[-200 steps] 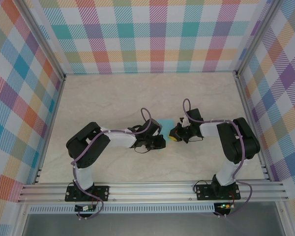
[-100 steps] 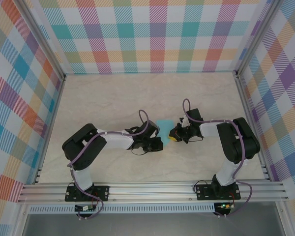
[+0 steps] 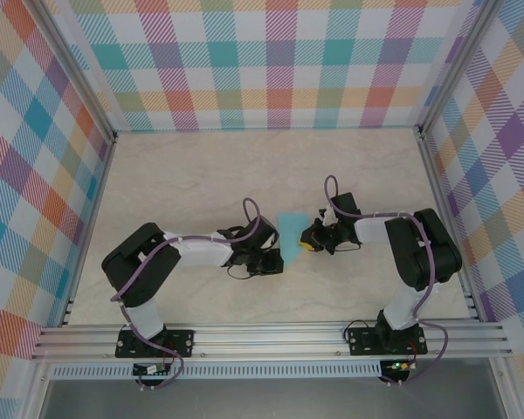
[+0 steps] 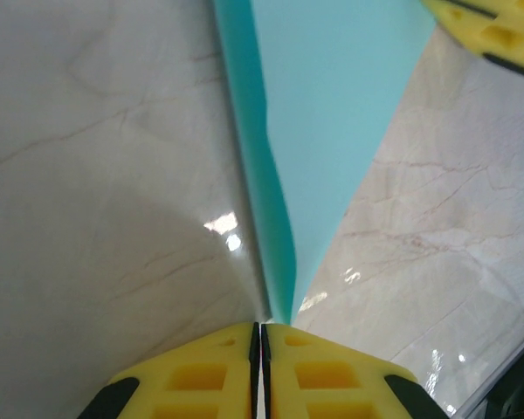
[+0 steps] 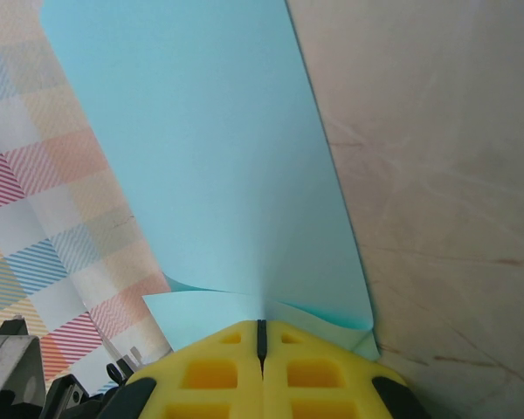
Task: Fold a paper plane with a square sheet of paper (pick it up from the middle)
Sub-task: Third fold the triangle at the center of the table.
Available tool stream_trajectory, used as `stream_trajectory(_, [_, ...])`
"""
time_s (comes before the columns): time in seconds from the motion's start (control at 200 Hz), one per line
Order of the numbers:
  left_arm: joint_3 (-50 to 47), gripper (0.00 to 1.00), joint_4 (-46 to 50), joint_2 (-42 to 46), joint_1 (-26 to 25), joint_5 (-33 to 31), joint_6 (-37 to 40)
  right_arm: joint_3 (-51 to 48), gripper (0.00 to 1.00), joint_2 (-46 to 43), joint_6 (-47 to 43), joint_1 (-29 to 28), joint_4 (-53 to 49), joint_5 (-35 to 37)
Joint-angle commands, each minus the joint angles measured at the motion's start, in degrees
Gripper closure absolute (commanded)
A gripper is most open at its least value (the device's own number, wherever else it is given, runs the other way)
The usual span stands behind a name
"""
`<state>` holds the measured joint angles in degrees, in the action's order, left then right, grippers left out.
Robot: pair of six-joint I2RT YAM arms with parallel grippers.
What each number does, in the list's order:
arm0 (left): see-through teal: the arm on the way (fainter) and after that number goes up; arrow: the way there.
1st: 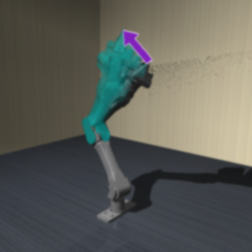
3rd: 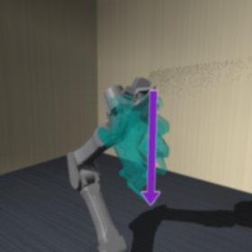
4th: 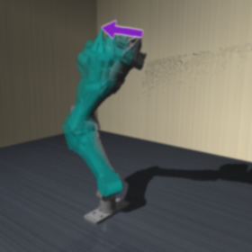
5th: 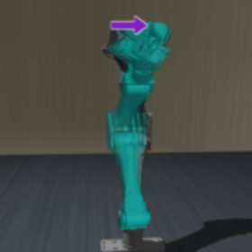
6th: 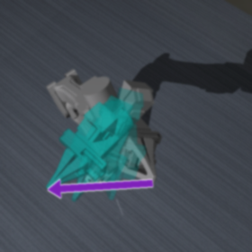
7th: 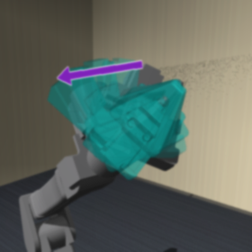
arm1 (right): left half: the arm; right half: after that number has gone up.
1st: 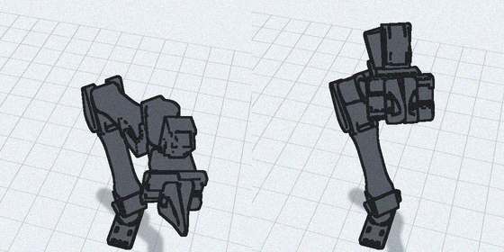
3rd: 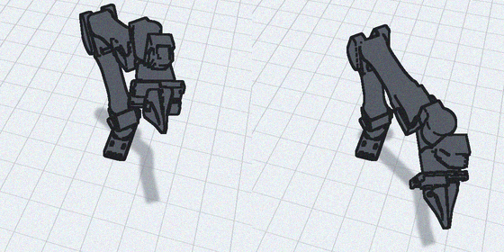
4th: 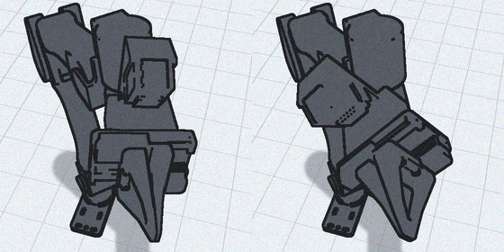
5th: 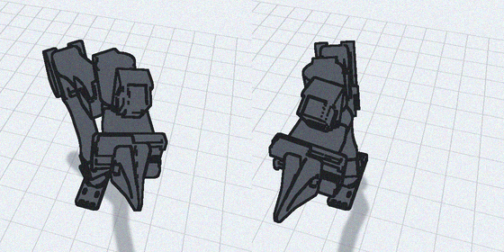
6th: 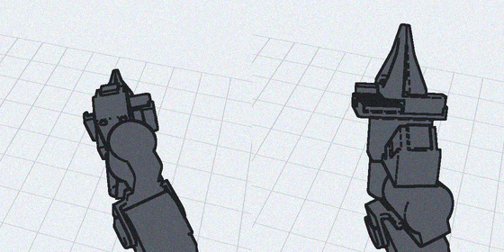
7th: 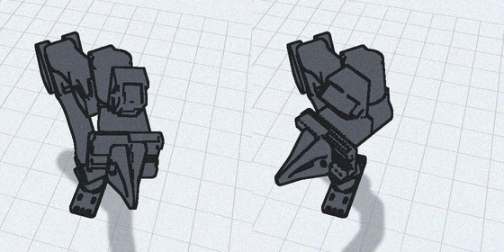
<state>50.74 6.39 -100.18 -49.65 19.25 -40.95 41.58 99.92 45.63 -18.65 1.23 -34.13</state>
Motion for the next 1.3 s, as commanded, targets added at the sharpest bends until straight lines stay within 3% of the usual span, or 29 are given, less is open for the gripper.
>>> stream_trajectory(0.0, [-0.1,0.88,5.21,4.13,-0.31,-0.64,0.72,0.08,0.99,1.18,-0.98,0.04,-3.54,3.35])
stream_trajectory(0.215, [3.75,0.87,1.46,5.3,-0.19,-2.95,-0.87,0.52,0.99,1.19,-0.95,0.02,-3.65,3.13])
stream_trajectory(0.395, [8.96,0.87,-0.65,-1.33,-0.14,-1.99,-1.48,1.03,0.99,1.31,-0.9,0.02,-3.82,2.7])
stream_trajectory(0.535, [11.78,0.89,4.0,-6.02,-0.21,-6.01,-1.59,1.21,0.99,0.98,-0.71,0.03,-3.17,1.24])
stream_trajectory(0.75, [8.77,0.93,6.29,-7.09,-0.19,-9.83,-1.82,1.4,0.98,-2.98,-1.89,0.02,-3.36,-0.73])
stream_trajectory(0.99, [7.81,0.94,5.47,-6.89,-0.23,-9.14,-0.84,0.87,0.97,-6.9,-3.14,-2.6,-4.23,-3.01])
stream_trajectory(1.3, [7.57,0.94,5.21,-6.78,-0.21,-8.61,-0.53,-1.22,0.98,-3.57,-1.57,-6.91,-2.3,-1.16])
